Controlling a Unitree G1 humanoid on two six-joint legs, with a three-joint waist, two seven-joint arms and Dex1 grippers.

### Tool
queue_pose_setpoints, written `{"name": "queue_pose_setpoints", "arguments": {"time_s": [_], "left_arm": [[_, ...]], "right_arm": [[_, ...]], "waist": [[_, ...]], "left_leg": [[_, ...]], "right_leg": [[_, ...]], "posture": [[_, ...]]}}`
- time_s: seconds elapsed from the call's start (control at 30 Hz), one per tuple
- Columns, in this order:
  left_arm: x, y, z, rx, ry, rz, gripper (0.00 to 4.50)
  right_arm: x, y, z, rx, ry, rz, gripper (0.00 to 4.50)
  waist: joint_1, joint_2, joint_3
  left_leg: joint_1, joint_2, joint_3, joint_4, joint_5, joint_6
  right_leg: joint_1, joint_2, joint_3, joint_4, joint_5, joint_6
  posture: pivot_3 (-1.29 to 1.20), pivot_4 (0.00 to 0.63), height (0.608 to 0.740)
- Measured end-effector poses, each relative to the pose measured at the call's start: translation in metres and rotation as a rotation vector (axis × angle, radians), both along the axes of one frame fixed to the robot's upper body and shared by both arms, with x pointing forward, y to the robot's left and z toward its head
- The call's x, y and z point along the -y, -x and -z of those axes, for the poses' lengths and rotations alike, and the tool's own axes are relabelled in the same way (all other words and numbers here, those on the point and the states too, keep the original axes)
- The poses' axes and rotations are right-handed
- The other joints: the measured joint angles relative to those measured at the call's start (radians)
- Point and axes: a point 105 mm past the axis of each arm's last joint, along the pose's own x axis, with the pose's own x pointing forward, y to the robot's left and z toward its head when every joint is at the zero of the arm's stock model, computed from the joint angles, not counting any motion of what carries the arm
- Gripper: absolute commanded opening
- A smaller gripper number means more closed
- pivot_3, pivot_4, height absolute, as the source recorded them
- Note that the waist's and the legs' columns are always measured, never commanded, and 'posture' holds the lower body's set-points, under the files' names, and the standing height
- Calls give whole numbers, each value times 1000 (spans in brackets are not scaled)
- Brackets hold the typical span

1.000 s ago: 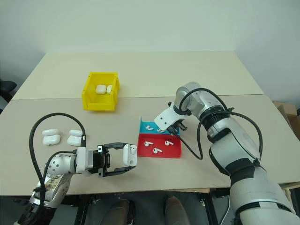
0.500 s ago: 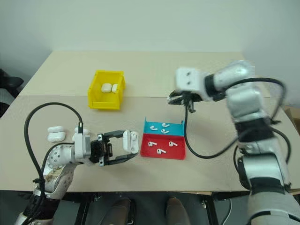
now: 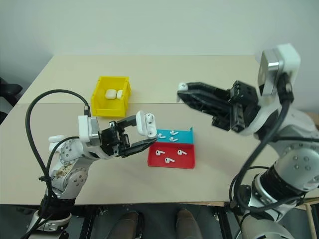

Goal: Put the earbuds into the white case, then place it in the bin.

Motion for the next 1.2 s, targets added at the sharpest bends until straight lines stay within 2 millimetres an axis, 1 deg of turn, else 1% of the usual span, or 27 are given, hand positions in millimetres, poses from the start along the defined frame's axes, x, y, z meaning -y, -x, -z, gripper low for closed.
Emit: {"name": "queue_pose_setpoints", "arguments": {"time_s": [0.1,0.23,0.37,0.5,0.63,0.83,1.2], "left_arm": [[1,0,-1,0,7,6,2748],[4,2,-3,8,21,16,2748],[5,3,-4,6,31,18,2748],[5,5,-4,8,35,19,2748],[6,5,-4,7,37,20,2748],[7,6,-4,6,39,24,2748],[8,7,-3,13,37,30,2748]], "right_arm": [[-9,5,6,-23,4,-44,616],[-20,5,19,-55,47,-62,616],[-26,5,21,-29,64,-70,616],[-28,1,27,-17,80,-46,616],[-29,1,26,7,82,-48,616],[-32,-4,33,11,108,-35,616],[-31,-5,38,48,138,-20,616]], "waist": [[-1,0,0],[0,0,0],[-1,0,0],[0,0,0],[0,0,0],[1,0,0],[2,0,0]], "left_leg": [[0,0,0,0,0,0],[0,0,0,0,0,0],[0,0,0,0,0,0],[0,0,0,0,0,0],[0,0,0,0,0,0],[0,0,0,0,0,0],[0,0,0,0,0,0]], "right_leg": [[0,0,0,0,0,0],[0,0,0,-1,0,1],[0,0,0,-1,0,1],[0,0,0,-2,0,1],[0,0,0,-2,0,1],[0,0,0,-2,0,1],[0,0,0,-2,0,1]], "posture": [[0,150,740],[0,150,740],[0,150,740],[0,150,740],[0,150,740],[0,150,740],[0,150,740]]}}
